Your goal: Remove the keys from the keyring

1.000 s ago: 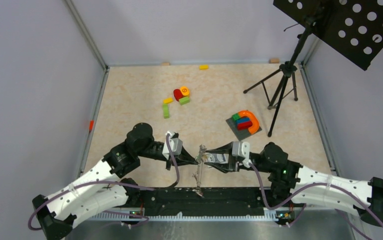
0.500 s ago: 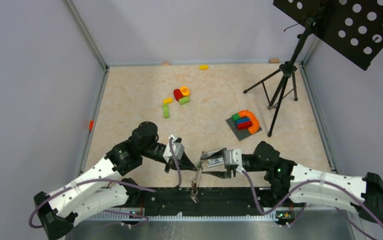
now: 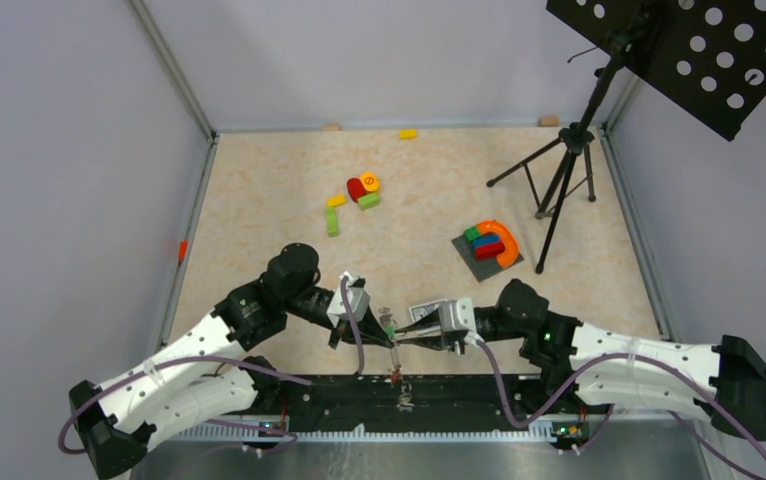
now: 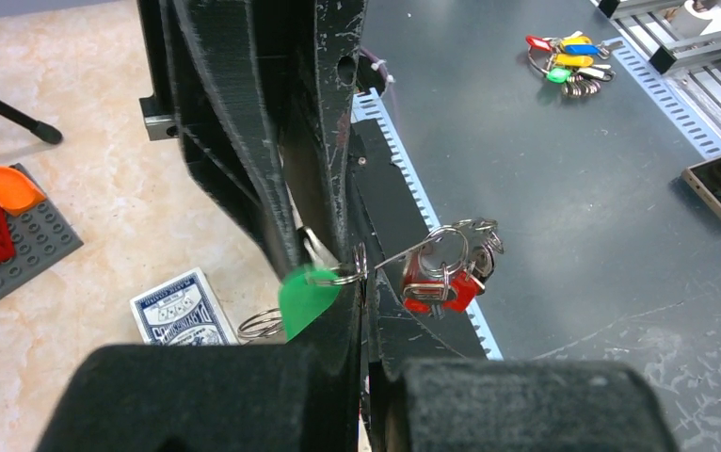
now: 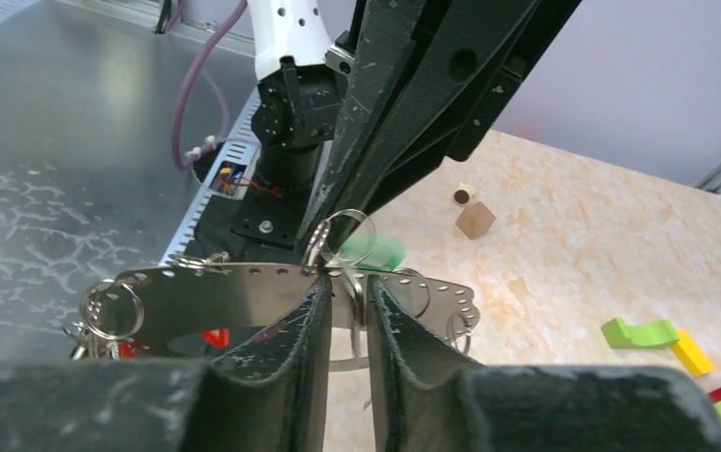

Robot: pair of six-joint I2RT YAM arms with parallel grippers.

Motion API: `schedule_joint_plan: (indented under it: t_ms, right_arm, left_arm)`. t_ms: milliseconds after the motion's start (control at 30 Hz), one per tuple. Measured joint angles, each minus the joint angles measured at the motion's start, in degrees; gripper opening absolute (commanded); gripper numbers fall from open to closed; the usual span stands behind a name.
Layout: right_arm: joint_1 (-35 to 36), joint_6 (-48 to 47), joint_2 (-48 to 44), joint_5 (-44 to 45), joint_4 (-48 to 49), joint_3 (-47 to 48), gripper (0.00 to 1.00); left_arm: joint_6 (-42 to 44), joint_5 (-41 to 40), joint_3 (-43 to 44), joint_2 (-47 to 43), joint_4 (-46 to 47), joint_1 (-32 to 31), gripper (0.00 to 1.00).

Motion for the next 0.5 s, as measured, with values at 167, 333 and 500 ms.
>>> schedule_joint_plan:
  t_ms: [167, 333, 500]
  right_arm:
    - [0.0, 0.46, 0.02, -0.33, 0.04, 0.04, 0.0]
    - [0.0, 0.09, -0.44, -0.02, -1.11, 0.42, 0.0]
    - [0.02, -0.7, -4.76, 1.03, -3.69, 0.42, 0.0]
  left_arm:
    - [0.0, 0.11, 0.0, 0.04, -0.11, 0.0, 0.0]
    - [-0.02, -0.15, 0.0, -0.02, -0.09, 0.0, 0.0]
    - [-0.15, -1.27, 0.0, -0.48, 0.0, 0.0, 0.0]
